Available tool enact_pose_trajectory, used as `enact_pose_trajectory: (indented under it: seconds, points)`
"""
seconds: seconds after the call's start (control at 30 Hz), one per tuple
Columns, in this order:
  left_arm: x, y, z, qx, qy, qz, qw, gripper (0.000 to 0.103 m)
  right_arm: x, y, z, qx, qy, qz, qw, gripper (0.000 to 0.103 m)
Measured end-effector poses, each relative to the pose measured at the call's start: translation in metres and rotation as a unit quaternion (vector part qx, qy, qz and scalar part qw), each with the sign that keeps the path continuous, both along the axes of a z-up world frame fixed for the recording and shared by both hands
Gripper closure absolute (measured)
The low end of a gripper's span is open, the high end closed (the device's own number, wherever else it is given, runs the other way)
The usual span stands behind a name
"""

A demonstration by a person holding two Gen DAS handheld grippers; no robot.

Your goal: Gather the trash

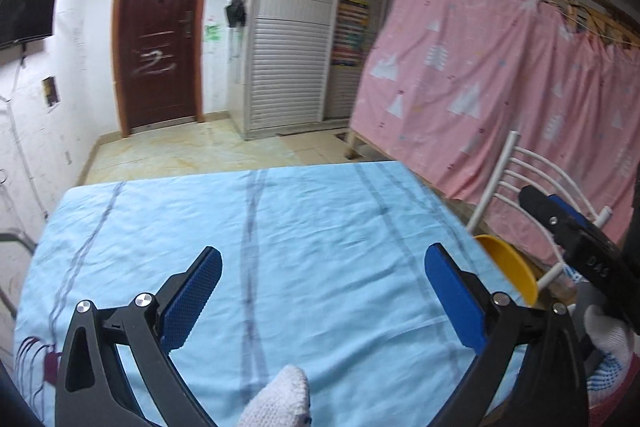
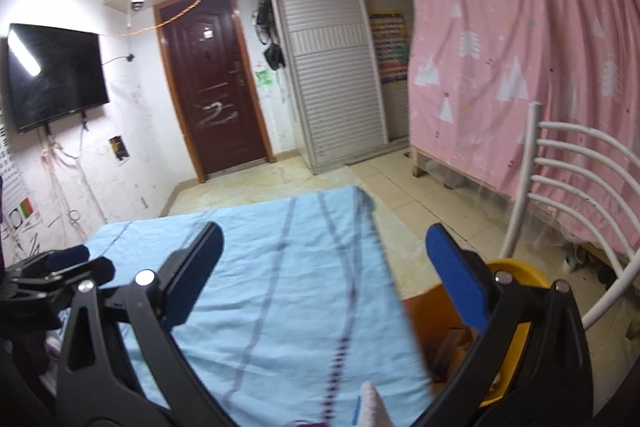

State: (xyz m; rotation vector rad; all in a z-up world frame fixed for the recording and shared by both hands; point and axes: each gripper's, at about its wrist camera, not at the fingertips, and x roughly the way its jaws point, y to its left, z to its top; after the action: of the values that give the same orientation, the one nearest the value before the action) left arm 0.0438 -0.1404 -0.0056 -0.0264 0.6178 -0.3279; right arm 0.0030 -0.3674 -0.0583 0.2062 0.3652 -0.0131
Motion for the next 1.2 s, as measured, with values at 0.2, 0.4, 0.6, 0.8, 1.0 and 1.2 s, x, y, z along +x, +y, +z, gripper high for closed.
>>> enact_pose_trajectory:
  seconds: [0.2, 0.4, 0.6, 0.8, 1.0, 1.2]
  points:
    - [-0.005, 0.039, -0.005, -0.008, -0.001, 0.036, 0.9993, 0.011, 0.001, 0.039, 0.0, -0.018, 0.006, 0.033, 0.999, 0.006]
    - [-0.009, 0.063, -0.007, -0.005, -0.004, 0.062, 0.9981, 0.011, 0.004, 0.067, -0.002, -0.027, 0.01, 0.056, 0.998, 0.006]
    - [-0.013, 0.074, -0.005, -0.004, -0.005, 0.077, 0.997, 0.011, 0.007, 0.086, 0.0, -0.039, 0.013, 0.074, 0.996, 0.006]
    - [-0.012, 0.081, -0.006, -0.006, -0.001, 0.087, 0.9962, 0.011, 0.01, 0.093, 0.002, -0.045, 0.014, 0.08, 0.996, 0.006]
    - [-0.013, 0.084, -0.006, -0.003, -0.003, 0.091, 0.9958, 0.011, 0.012, 0.097, 0.004, -0.05, 0.013, 0.085, 0.995, 0.006]
    - [-0.013, 0.084, -0.006, -0.002, -0.002, 0.095, 0.9954, 0.011, 0.011, 0.098, 0.004, -0.052, 0.012, 0.087, 0.995, 0.006]
